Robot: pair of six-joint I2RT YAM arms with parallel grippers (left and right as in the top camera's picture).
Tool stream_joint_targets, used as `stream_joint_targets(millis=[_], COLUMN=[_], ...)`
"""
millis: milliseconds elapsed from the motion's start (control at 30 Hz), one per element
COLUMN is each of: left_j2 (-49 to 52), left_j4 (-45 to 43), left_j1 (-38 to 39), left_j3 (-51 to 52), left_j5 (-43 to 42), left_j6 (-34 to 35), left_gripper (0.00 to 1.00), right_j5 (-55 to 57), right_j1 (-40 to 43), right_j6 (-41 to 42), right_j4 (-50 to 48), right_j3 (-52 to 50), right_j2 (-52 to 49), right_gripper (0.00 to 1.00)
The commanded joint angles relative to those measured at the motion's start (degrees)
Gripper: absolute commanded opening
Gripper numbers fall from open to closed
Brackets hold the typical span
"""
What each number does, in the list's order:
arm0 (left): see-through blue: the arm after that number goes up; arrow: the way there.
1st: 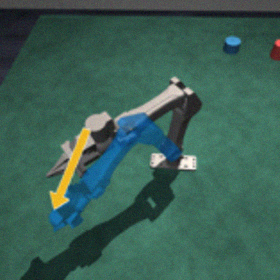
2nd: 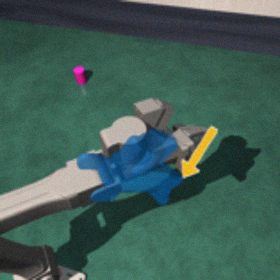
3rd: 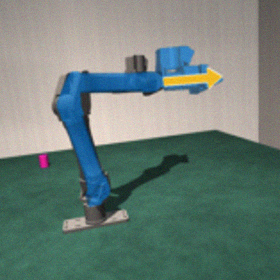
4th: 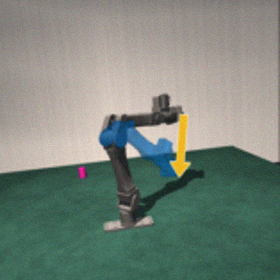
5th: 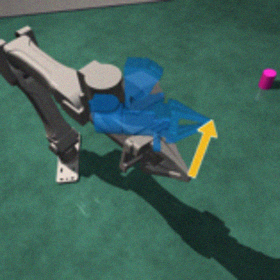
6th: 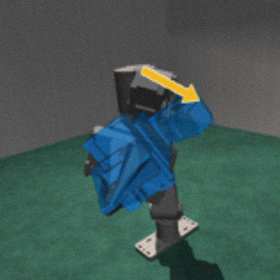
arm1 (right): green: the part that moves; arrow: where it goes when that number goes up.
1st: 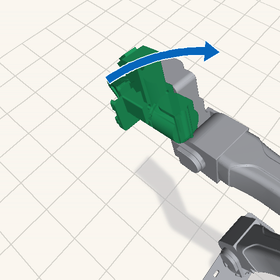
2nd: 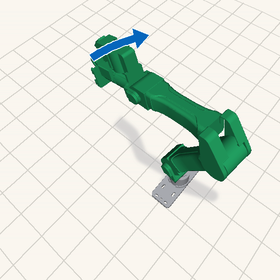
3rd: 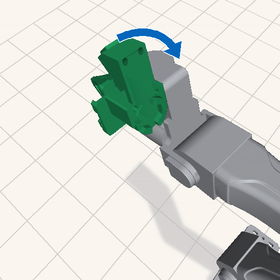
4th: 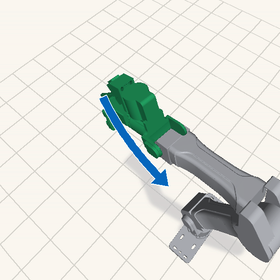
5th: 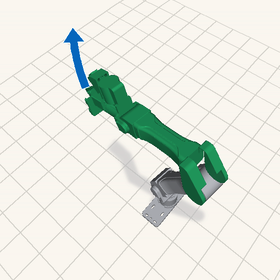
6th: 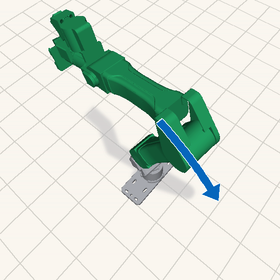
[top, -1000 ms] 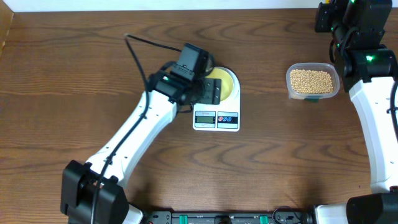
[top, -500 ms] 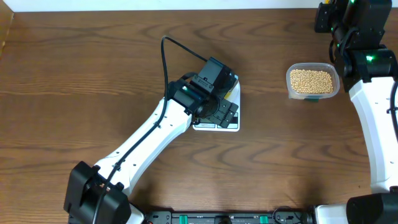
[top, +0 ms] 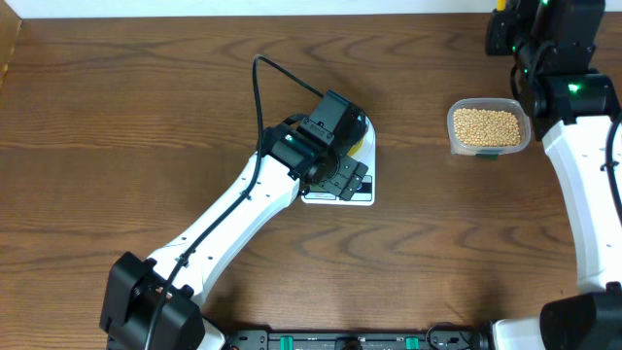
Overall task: Scoop item into bowl and weigh 50g on scale
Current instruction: 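Move the left gripper over the yellow bowl on the scale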
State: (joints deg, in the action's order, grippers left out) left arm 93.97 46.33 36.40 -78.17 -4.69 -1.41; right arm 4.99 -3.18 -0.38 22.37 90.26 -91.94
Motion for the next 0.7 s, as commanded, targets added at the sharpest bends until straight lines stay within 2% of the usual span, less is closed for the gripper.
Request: stream_joint_targets(millis=[0, 333, 667], left_j2=[0.55, 0.57, 2.86], left_j4=[0.35, 0.31, 0.31], left_j1=[-0.15, -0.17, -0.15], left_j3=[0.83, 1.09, 1.09], left_j5=[4.17, 15.10, 15.93], left_j6=[-0.55, -1.01, -1.99], left_gripper=[0.88, 0.88, 0.88], right_j5=[-1.07, -1.09, -1.07], right_j1=[-0.13, -0.13, -0.13], right_j6=[2.01, 3.54, 3.54], right_j4=[0.52, 0.70, 1.40], right_j3=[0.57, -0.07, -0.07], right_j2=[-1.38, -1.75, -1.75], right_gripper=[0.01, 0.01, 0.01])
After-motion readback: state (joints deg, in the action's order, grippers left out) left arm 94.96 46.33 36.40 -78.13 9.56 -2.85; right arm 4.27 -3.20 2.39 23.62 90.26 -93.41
